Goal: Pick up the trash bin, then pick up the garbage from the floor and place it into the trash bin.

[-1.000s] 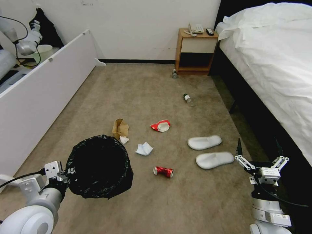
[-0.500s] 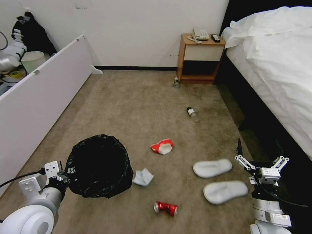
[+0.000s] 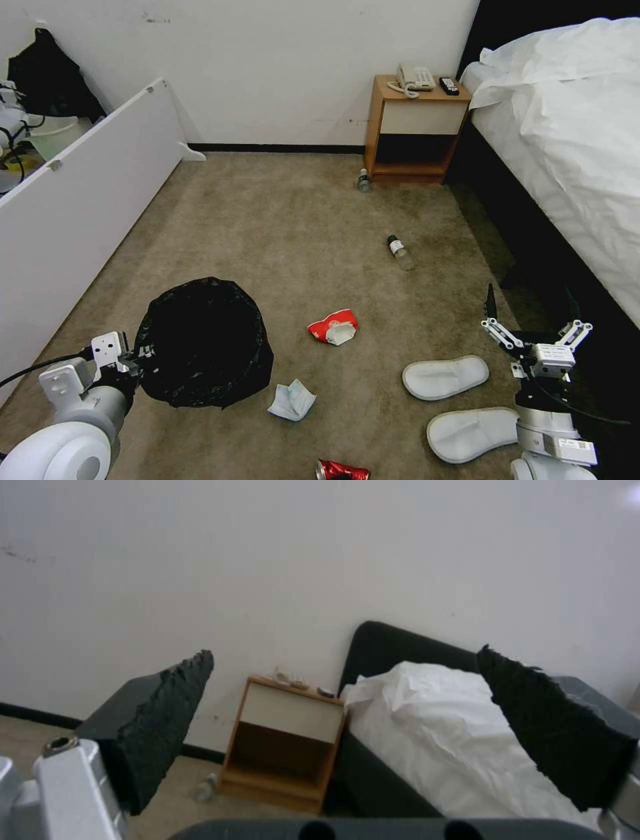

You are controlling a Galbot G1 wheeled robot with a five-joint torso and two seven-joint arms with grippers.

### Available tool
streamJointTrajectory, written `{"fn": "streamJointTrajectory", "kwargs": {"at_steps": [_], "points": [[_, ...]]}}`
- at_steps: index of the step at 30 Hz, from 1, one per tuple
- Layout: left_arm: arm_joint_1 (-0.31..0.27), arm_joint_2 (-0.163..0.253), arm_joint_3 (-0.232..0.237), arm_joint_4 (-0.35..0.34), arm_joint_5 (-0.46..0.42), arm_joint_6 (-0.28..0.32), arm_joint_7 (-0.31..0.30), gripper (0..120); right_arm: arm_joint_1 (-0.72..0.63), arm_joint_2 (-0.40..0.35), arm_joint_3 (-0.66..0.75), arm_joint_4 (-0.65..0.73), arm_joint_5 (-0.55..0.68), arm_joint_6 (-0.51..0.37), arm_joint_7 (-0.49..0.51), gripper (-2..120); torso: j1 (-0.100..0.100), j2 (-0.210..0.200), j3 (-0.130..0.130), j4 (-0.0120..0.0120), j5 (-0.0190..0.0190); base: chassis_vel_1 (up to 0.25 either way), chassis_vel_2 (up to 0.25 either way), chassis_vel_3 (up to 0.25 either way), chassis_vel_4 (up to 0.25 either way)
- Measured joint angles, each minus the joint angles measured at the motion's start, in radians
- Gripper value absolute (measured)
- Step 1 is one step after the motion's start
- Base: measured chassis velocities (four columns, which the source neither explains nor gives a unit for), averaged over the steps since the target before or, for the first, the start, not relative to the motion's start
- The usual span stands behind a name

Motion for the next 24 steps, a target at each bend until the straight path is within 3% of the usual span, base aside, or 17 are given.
{"fn": "streamJointTrajectory", "kwargs": {"at_steps": [24], "points": [[0.001,0.002,0.001,-0.007,-0.001,0.000,0.000,1,0.000,-0.003,-0.003,0.003,-0.001,0.000,-0.002,100,0.000,0.000,0.000,0.0000,0.0000,0.000,0.000,0.000,0.000]]}}
